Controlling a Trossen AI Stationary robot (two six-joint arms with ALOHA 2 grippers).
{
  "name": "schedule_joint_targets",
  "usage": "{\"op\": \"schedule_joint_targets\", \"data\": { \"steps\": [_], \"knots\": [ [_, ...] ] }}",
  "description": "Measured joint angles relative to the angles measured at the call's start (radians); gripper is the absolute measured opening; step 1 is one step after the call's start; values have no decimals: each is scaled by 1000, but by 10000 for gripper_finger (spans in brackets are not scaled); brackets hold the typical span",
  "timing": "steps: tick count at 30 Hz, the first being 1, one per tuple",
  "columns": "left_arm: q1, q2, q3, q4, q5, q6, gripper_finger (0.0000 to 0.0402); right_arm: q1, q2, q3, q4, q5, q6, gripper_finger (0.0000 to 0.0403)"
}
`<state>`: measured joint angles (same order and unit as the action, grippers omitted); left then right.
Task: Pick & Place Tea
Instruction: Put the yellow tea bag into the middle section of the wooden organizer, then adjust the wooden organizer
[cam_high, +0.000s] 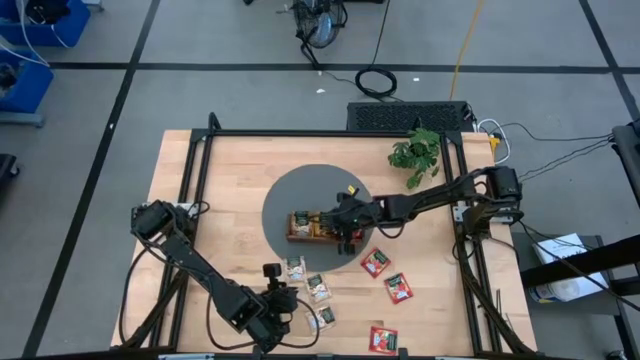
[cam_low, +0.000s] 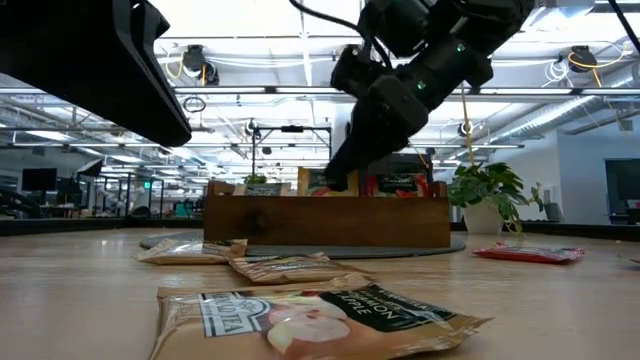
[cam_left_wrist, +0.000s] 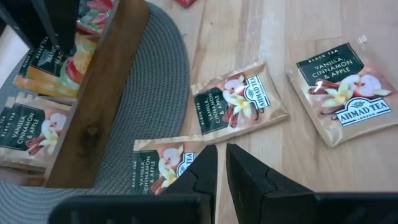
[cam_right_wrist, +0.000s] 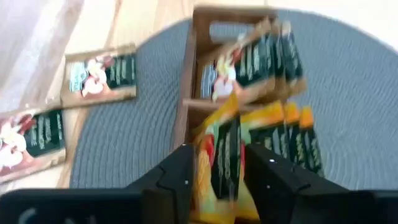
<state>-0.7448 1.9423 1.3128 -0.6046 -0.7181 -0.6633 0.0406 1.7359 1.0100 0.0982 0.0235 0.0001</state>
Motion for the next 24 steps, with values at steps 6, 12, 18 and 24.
{"op": "schedule_joint_targets", "data": {
  "steps": [6, 12, 18, 24],
  "knots": [
    [-3, 0, 0, -44, 1, -63, 42, 7, -68, 0, -14, 3, -28, 150],
    [-3, 0, 0, -222, -30, -264, 42, 81, -176, -12, -168, 116, 20, 119],
    [-2, 0, 0, -333, -40, -478, 42, 283, -226, -190, -35, 374, 31, 14],
    [30, 0, 0, -339, -70, -499, 42, 411, -217, -416, 401, 368, 59, 13]
  ]
}}
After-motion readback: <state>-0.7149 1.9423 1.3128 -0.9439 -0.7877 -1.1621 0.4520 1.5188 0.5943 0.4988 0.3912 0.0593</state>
